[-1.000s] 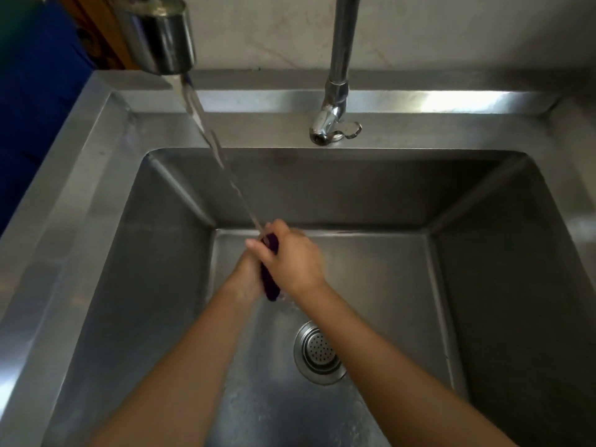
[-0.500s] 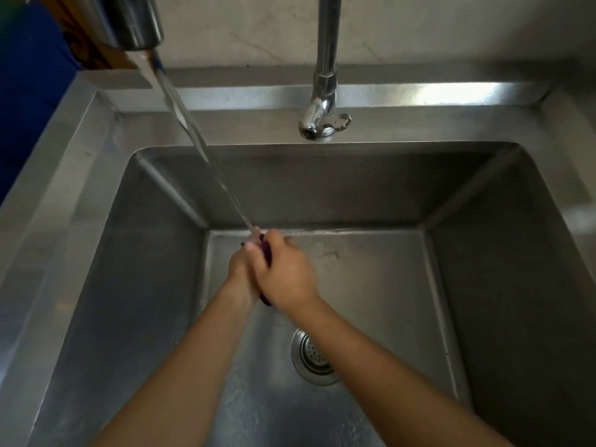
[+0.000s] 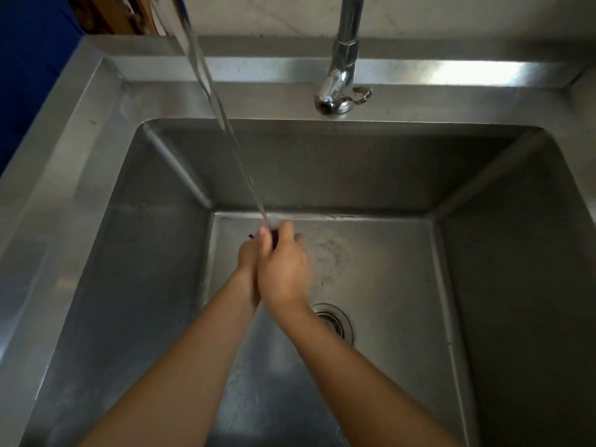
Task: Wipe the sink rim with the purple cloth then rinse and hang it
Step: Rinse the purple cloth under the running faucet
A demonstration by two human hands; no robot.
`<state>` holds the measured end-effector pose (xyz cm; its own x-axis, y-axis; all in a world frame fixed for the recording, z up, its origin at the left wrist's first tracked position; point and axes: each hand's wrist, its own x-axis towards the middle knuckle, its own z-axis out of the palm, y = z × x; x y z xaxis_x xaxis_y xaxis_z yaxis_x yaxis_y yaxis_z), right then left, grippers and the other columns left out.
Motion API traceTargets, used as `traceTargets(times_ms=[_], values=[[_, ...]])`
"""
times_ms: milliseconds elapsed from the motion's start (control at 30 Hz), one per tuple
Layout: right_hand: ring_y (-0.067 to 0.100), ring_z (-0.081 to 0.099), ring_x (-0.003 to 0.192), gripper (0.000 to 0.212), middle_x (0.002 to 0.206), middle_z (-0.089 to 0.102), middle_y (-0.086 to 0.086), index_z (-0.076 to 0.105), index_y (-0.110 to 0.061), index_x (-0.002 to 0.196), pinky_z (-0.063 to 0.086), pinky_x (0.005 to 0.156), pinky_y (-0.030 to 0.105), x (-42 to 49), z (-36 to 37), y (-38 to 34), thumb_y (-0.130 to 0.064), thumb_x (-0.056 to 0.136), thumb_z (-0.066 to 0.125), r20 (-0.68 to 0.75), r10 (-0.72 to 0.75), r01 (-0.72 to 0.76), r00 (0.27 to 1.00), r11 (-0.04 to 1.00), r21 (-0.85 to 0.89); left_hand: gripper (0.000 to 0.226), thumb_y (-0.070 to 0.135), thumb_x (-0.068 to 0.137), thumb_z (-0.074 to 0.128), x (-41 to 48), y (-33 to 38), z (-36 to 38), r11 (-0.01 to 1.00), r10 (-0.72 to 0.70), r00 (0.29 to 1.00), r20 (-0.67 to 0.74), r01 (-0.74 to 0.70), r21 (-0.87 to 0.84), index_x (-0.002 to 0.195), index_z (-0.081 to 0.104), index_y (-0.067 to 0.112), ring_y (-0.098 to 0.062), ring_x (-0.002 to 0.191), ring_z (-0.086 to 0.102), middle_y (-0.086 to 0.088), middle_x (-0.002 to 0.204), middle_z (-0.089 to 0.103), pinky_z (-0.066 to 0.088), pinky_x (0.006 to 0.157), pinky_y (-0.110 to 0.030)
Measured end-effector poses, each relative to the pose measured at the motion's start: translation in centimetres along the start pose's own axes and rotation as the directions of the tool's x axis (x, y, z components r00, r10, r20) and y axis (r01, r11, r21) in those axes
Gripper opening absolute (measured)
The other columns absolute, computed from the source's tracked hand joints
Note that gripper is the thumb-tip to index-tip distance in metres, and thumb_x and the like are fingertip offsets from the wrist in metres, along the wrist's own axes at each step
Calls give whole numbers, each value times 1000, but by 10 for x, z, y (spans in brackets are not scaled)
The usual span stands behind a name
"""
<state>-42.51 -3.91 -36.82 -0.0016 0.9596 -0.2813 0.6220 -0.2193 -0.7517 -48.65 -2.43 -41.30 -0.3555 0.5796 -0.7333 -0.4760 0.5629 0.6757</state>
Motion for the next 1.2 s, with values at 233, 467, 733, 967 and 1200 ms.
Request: traceTargets(times_ms=[233, 467, 733, 967, 1200], values=[[34, 60, 103, 46, 109, 66, 18, 60, -7, 107, 37, 75, 31, 59, -8, 24, -44, 98, 33, 148, 150, -171, 978, 976, 137, 34, 38, 96, 45, -12, 7, 7, 971, 183, 965, -187, -147, 191, 71, 55, 18, -21, 75, 62, 0, 75, 62, 52, 77, -35], [19, 51, 104, 46, 129, 40, 6, 39, -25, 132, 39, 88, 25, 18, -19, 21, -39, 91, 52, 96, -144, 117, 985, 963, 243, 33, 29, 93, 44, -8, 5, 4, 997, 54, 996, -65, -58, -58, 114, 59, 10, -26, 95, 65, -14, 111, 67, 54, 75, -34], [27, 57, 103, 34, 122, 52, 13, 49, -21, 129, 41, 86, 26, 30, -28, 21, -25, 95, 47, 66, -197, 186, 978, 972, 145, 23, 31, 98, 41, -13, 17, 1, 993, 111, 993, -31, -112, -27, 87, 58, 19, -15, 75, 61, -2, 84, 64, 51, 66, -33], [33, 64, 86, 41, 89, 70, 14, 60, -14, 97, 47, 67, 35, 29, -27, -4, -49, 95, 38, 31, -264, 266, 964, 960, -86, 44, 56, 89, 40, -15, 12, 10, 994, 105, 993, 48, -106, 18, 76, 63, 21, -19, 72, 64, 2, 72, 66, 54, 70, -29], [40, 62, 92, 41, 92, 69, 23, 66, -7, 88, 47, 75, 39, 48, -40, -15, -33, 97, 35, 63, -192, 200, 979, 965, -169, 51, 65, 70, 52, -20, 19, 23, 976, 195, 954, -228, -165, 145, 61, 70, 18, -35, 87, 69, -12, 83, 71, 54, 84, -51]])
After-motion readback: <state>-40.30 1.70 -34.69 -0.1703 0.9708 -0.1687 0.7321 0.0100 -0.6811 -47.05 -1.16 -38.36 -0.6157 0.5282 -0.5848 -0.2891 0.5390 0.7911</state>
